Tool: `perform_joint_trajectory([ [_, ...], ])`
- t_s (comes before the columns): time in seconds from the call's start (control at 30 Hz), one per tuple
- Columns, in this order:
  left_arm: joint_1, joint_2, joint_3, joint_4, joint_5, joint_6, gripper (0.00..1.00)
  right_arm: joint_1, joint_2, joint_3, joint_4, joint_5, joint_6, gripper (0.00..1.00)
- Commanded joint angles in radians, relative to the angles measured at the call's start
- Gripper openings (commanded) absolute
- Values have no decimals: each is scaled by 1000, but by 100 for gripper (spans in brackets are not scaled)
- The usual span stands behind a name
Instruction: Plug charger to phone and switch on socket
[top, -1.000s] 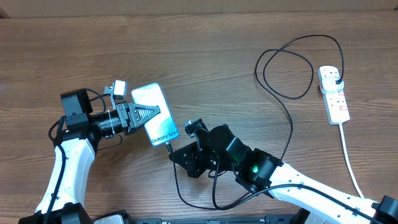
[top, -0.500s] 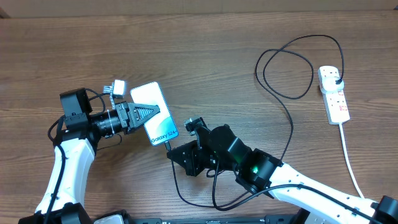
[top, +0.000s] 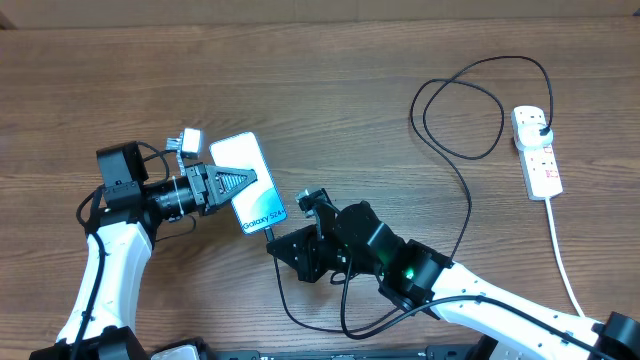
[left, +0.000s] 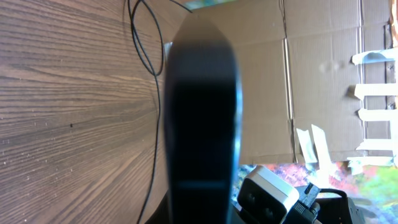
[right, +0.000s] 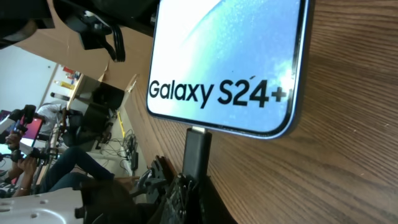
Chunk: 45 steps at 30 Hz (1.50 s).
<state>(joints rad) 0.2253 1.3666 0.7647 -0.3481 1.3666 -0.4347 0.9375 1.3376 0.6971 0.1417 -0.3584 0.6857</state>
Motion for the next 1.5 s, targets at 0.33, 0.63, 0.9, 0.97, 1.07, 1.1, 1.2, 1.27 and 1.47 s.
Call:
perform_joint_trajectory([
  [0.33,-90,-25,-4,-21,67,69,4,-14,-8,31,87,77,-1,4],
  [0.63,-91,-25,-4,-54,69,85,4,-50,-30,32,81,76,-1,4],
  [0.9,-91,-25,-4,-74,74,118,4,-76,-32,39,88,38,27,4],
  [0.97,-91,-25,-4,-74,74,118,4,-82,-34,39,90,39,40,4],
  [1.07,-92,-25,-4,-74,75,118,4,-84,-34,39,108,40,47,4],
  [1.1,-91,-25,-4,-75,75,118,4,-84,-34,39,118,40,47,4],
  [1.2,-93,-25,-4,-82,74,119,4,-87,-34,39,135,43,47,4],
  [1.27,-97,-25,-4,-88,74,122,4,-94,-34,39,138,43,47,4],
  [1.47,-109,-25,-4,-90,74,129,4,-103,-34,39,138,40,47,4],
])
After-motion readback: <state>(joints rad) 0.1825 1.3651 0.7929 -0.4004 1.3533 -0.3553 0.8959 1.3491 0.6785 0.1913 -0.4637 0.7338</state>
